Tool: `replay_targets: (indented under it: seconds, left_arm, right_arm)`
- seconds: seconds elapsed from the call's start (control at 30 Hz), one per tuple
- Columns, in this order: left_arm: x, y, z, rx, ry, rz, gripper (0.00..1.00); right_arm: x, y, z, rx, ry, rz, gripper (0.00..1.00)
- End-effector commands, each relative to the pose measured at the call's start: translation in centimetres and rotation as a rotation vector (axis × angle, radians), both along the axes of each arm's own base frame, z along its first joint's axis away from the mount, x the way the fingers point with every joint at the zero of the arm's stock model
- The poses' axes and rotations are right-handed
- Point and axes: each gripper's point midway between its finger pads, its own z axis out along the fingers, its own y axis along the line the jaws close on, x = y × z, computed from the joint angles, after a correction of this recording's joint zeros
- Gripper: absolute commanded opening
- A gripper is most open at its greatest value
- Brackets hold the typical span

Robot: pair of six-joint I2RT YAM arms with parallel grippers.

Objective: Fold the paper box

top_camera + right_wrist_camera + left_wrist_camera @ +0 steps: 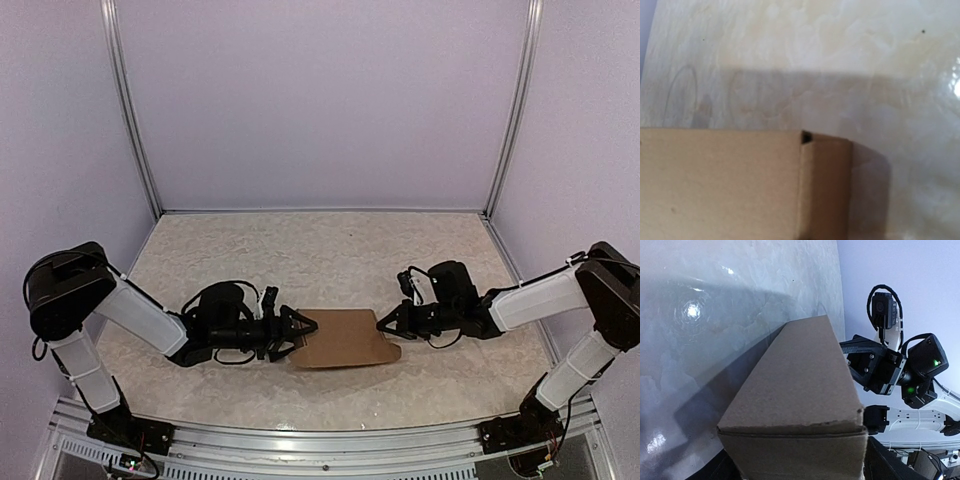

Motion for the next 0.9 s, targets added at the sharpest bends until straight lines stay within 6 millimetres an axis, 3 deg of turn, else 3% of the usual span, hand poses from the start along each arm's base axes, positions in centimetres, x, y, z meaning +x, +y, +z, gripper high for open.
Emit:
replay_targets:
  seconds: [0.0,0.47,0.53,0.7,0.87]
  left_arm:
    - [-0.3,-0.1,1.4,-0.071,0.007,-0.012,0.73]
    - [-0.8,-0.2,2.8,-0.102,0.005,-0.026,0.47]
    - [-0.8,-0.3,2.9,-0.107,0.001,-0.03,0.39]
    - [-0.9,-0.1,2.9,-0.108,-0.004,-0.031,0.28]
    - [-0.8,0.4,3.7,-0.137,-0.025,-0.03,0.22]
  right_arm:
    - [-0.6,-0.5,-1.8,-0.069,0.045,-0.015,0.0]
    - [-0.3,-0.4,-1.1,-0.082,0.011,-0.022,0.03]
    - [-0.3,-0.4,-0.7,-0.079,-0.002,-0.019,0.08]
    - [-0.1,-0.8,0.9,-0.08,-0.058,-0.027,0.32]
    - [-0.2,-1.2,3.5,-0.063,-0.131,-0.02,0.43]
